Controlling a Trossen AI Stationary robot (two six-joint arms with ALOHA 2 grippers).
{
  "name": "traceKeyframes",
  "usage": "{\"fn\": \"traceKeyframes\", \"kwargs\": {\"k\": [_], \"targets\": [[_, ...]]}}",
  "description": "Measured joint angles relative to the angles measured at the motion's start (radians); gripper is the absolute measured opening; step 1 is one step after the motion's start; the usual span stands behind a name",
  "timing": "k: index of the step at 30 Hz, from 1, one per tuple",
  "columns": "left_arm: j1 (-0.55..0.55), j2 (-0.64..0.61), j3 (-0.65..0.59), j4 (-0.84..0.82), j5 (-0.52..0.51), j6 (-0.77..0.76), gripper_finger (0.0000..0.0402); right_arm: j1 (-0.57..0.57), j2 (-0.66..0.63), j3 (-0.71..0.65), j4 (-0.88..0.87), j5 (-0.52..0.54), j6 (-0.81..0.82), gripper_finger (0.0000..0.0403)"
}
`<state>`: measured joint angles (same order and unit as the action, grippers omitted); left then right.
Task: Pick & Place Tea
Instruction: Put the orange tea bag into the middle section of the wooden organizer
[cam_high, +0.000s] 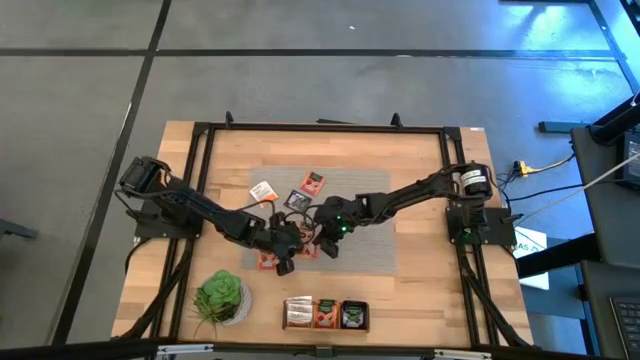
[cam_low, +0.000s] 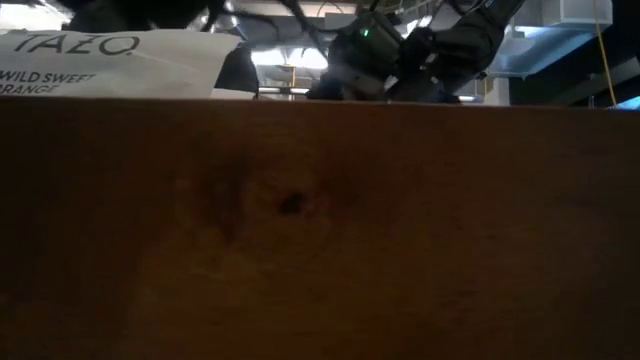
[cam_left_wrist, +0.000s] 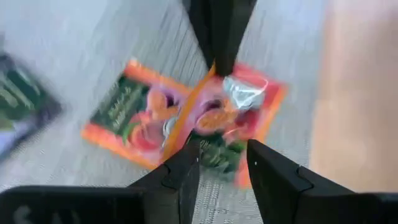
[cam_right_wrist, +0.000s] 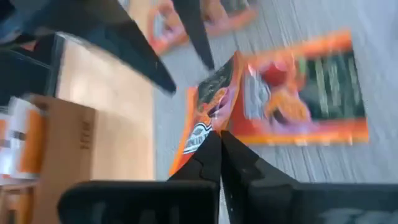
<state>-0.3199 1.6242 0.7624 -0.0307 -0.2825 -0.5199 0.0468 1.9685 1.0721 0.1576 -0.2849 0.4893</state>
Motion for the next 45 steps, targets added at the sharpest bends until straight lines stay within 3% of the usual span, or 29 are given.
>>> {"fn": "traceKeyframes", "kwargs": {"k": [7,11,15,20,25,32,45], "targets": [[0.0,-0.132,0.002,0.01,-0.01,0.061,0.0127,0.005,-0.138,-0.006,-0.191,0.061,-0.149,0.0004],[0.0,-0.185,0.002,0.011,-0.015,0.063,0.0127,0.006,-0.223,-0.083,-0.192,0.082,-0.185,0.0004],[0.002,-0.196,0.002,0.022,-0.023,0.063,0.0127,0.015,-0.339,-0.217,-0.079,0.157,-0.21,0.0004],[0.011,-0.19,0.001,0.037,-0.083,0.062,0.0127,0.068,-0.467,-0.405,0.251,0.215,-0.287,0.0004],[0.03,-0.19,0.002,0.12,-0.1,-0.038,0.0127,0.126,-0.478,-0.496,0.479,0.249,-0.293,0.0005],[0.042,-0.19,0.002,0.215,0.013,-0.139,0.0127,0.151,-0.479,-0.493,0.481,0.29,-0.337,0.0005],[0.04,-0.19,0.002,0.265,0.075,-0.15,0.0127,0.151,-0.478,-0.472,0.479,0.292,-0.318,0.0005]]}}
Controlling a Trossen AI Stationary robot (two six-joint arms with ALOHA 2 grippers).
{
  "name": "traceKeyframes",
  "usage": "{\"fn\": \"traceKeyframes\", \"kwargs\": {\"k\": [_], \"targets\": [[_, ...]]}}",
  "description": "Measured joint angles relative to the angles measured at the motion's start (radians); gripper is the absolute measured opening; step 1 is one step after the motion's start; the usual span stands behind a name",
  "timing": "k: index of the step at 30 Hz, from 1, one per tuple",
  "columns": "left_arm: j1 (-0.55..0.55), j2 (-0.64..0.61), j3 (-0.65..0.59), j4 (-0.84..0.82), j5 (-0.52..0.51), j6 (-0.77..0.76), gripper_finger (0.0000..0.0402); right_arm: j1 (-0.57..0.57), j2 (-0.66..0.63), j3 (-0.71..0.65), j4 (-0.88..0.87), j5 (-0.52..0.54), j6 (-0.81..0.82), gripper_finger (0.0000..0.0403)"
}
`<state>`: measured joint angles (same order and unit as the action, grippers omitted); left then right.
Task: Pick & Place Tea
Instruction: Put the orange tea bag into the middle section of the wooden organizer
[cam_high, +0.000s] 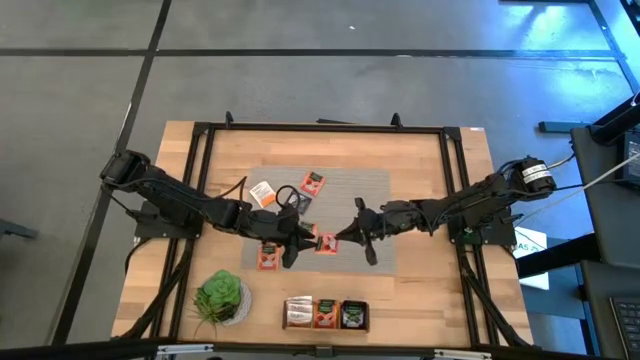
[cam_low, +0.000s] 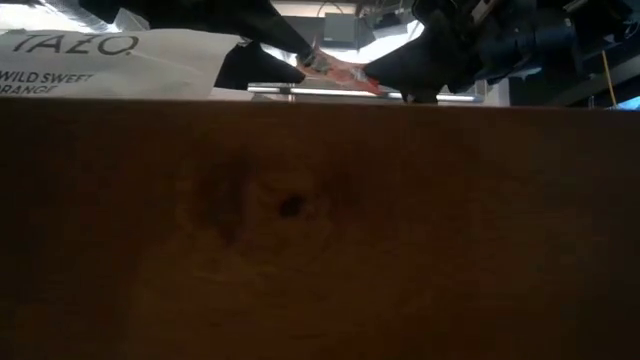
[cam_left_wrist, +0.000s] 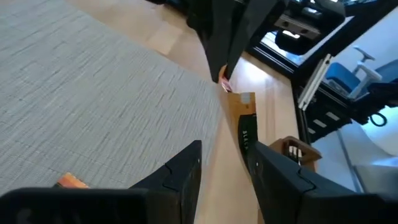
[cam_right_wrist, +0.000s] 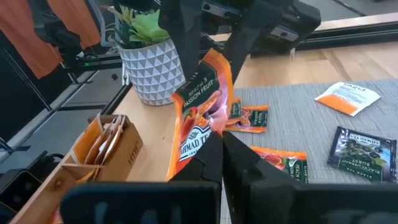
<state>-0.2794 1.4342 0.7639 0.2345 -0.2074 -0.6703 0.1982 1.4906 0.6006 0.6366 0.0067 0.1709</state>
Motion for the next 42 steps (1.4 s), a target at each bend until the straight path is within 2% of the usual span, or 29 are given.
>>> {"fn": "traceKeyframes", "kwargs": {"k": [8,24,30,42], "targets": [[-0.006,0.0,0.0,-0.001,0.077,0.003,0.0127,0.0,0.0,0.0,0.035,0.0,0.007,0.0005],[-0.029,0.0,0.0,0.001,0.075,0.005,0.0127,-0.001,0.0,0.001,0.053,0.005,0.011,0.0005],[-0.029,0.0,0.0,0.002,0.077,0.037,0.0127,-0.001,0.0,0.001,0.041,0.053,0.034,0.0005],[-0.026,0.0,0.0,0.01,-0.016,0.041,0.0127,0.0,0.0,0.001,0.04,-0.005,0.029,0.0005]]}}
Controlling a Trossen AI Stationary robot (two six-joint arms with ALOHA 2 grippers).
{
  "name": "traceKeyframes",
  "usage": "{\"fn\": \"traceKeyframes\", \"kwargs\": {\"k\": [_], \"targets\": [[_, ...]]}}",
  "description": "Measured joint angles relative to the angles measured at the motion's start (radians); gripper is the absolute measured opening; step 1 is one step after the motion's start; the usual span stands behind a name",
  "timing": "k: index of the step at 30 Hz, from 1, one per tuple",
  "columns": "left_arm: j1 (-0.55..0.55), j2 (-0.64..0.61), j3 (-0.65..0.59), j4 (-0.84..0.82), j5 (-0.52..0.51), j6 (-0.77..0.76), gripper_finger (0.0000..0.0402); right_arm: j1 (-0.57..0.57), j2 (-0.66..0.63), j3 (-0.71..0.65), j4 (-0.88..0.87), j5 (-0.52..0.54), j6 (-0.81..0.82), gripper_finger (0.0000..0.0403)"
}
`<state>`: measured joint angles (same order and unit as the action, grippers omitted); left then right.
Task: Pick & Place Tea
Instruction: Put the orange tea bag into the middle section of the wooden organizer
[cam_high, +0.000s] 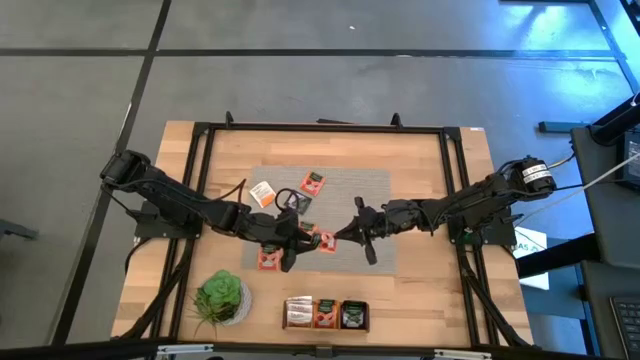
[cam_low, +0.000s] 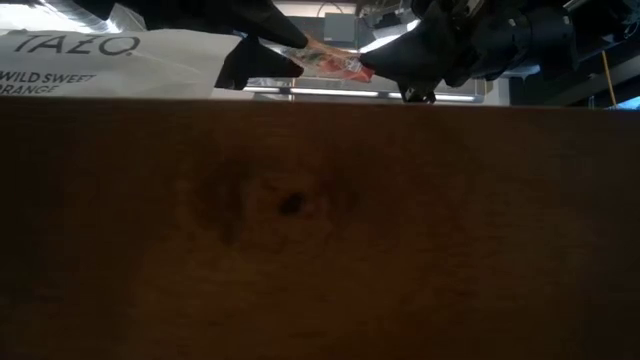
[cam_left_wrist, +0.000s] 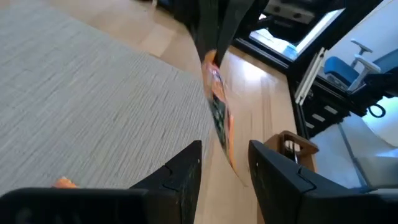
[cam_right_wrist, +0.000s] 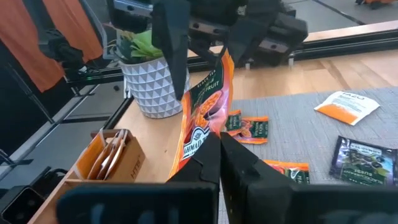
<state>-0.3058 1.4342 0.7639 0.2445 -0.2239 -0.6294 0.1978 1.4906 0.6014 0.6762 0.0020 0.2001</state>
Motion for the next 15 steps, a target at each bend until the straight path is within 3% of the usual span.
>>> {"fn": "traceKeyframes", "kwargs": {"k": [10,15], "targets": [[0.0,0.0,0.0,0.068,-0.048,0.067,0.0125,0.0,0.0,0.0,0.004,-0.003,0.001,0.0005],[0.0,0.0,0.0,0.036,-0.046,0.067,0.0095,0.0,0.0,0.0,0.008,-0.003,0.001,0.0005]]}}
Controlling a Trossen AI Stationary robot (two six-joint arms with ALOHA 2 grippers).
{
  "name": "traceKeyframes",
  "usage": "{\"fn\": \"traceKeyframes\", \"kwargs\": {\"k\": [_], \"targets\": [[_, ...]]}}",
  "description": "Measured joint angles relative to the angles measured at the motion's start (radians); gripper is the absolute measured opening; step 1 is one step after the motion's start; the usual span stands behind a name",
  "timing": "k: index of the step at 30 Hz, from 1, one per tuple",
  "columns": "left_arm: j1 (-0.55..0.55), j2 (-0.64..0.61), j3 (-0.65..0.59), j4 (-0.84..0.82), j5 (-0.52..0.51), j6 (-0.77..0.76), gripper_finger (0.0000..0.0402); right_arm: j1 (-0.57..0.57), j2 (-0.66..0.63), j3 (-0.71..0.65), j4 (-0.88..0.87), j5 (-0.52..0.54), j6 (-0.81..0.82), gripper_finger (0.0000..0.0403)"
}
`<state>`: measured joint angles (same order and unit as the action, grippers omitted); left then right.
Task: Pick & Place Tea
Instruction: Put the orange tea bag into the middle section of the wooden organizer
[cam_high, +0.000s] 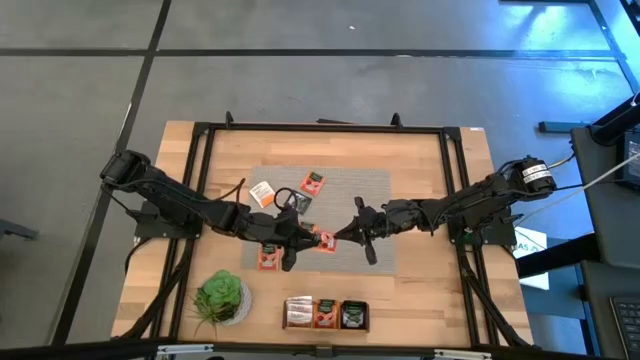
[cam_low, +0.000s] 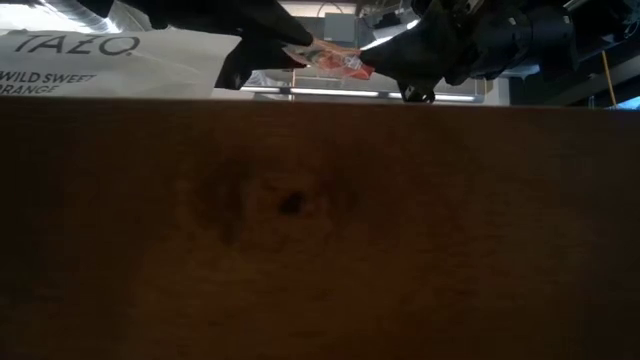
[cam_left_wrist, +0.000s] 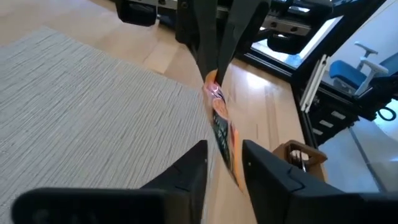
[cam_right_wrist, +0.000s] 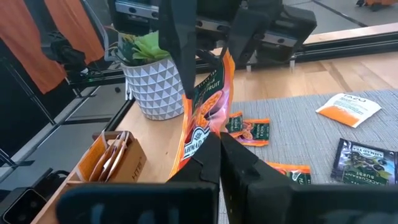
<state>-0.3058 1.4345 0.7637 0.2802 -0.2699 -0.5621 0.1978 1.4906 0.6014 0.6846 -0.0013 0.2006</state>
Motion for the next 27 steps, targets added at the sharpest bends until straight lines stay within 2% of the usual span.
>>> {"fn": "traceKeyframes", "kwargs": {"k": [9,12,15,22,27], "targets": [[0.0,0.0,0.0,0.001,-0.001,0.059,0.0008,0.0,0.0,0.0,0.0,-0.007,-0.03,0.0016],[0.0,0.0,0.0,0.0,0.001,0.063,0.0006,0.0,0.0,0.0,0.0,-0.09,-0.09,0.0037],[0.0,0.0,0.0,0.001,0.016,0.086,0.0007,0.0,0.0,0.0,-0.017,-0.133,-0.077,0.007],[0.002,0.0,0.037,-0.027,0.176,0.057,0.0003,-0.022,-0.122,0.0,-0.319,-0.131,-0.05,0.0127],[0.001,0.03,0.173,-0.212,0.249,0.083,0.0003,-0.051,-0.188,0.0,-0.442,-0.059,-0.067,0.0135]]}}
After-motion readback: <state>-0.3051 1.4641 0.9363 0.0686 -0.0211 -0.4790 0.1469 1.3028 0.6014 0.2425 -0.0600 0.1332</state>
